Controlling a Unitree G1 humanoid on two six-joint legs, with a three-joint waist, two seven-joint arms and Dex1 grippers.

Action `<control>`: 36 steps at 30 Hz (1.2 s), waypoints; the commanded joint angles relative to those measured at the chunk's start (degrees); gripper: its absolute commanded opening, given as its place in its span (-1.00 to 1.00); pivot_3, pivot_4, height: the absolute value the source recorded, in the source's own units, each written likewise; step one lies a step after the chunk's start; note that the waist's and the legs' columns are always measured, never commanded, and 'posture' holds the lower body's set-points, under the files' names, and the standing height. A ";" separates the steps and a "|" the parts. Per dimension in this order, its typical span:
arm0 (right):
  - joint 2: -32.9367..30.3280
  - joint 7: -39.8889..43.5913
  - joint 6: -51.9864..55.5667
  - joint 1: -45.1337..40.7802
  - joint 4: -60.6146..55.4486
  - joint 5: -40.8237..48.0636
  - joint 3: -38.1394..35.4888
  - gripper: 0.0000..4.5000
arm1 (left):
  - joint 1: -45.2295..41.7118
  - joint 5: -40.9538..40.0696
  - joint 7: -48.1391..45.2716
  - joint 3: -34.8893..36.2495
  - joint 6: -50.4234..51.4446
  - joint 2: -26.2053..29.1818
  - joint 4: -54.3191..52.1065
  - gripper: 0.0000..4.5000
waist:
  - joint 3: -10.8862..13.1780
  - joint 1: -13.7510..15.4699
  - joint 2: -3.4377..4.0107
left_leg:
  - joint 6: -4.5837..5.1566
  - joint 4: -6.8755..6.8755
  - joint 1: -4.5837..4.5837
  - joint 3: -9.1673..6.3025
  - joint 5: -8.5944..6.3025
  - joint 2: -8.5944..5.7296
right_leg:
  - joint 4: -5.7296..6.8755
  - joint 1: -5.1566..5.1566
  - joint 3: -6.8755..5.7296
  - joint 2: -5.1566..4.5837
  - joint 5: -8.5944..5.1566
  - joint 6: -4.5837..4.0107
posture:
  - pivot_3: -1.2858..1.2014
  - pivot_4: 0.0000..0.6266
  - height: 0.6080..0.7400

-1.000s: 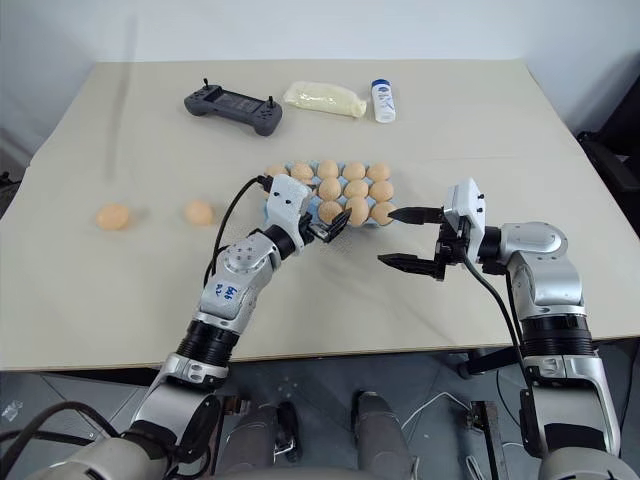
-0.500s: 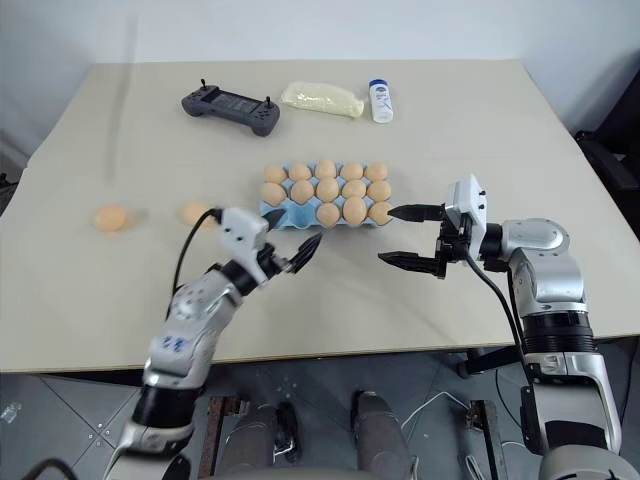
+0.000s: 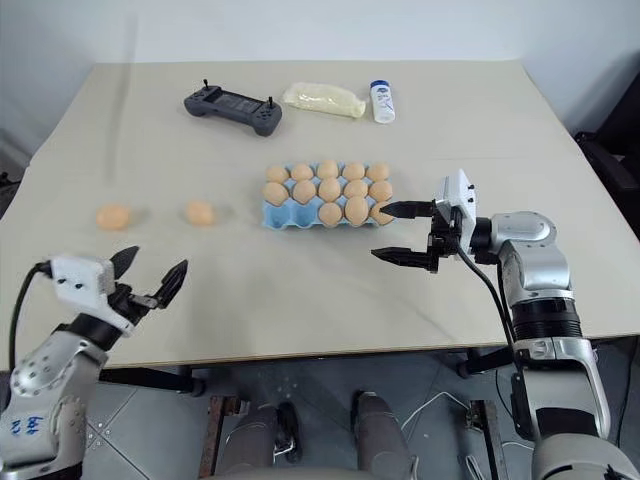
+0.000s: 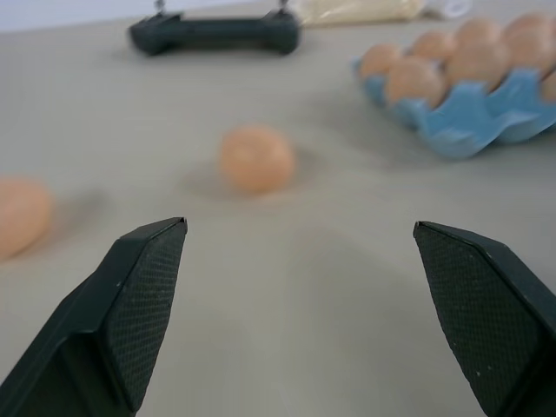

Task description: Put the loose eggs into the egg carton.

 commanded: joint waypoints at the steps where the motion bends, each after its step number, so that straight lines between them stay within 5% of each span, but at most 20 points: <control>1: 0.03 0.87 -1.27 -1.51 0.17 0.47 -0.69 1.00 | 1.57 -1.81 0.63 3.06 0.74 0.80 -3.43 0.98 | 0.00 -0.06 0.00 | -0.01 -0.02 0.00 0.00 0.00 0.01 | -0.02 0.00 0.01 0.01 0.00 0.00 | 0.03 -0.52 1.00; 6: 0.32 1.19 -1.70 -2.08 0.94 0.17 -0.55 1.00 | 0.57 -1.89 1.16 3.48 0.97 2.02 -2.81 0.98 | 0.00 -0.39 0.00 | -0.02 -0.08 0.00 0.01 -0.01 0.03 | -0.03 -0.02 0.01 0.02 -0.01 -0.01 | 0.03 -0.52 1.00; 23: -0.14 0.20 -0.93 -0.31 -1.85 0.09 -1.06 1.00 | -35.02 6.03 10.60 -10.38 10.39 3.23 26.08 0.98 | 0.00 0.09 0.00 | -0.23 -0.10 0.00 0.10 0.03 -0.05 | 0.01 -0.09 -0.07 0.21 0.53 0.91 | 0.03 -0.52 1.00; 36: -0.58 -1.16 0.19 0.91 -3.79 0.20 -1.17 1.00 | -45.20 9.98 12.16 -14.68 13.47 2.36 42.89 0.90 | 0.00 0.22 0.00 | -0.45 -0.08 -0.01 0.09 0.15 -0.06 | 0.07 -0.12 -0.16 0.15 0.52 0.90 | 0.03 -0.52 1.00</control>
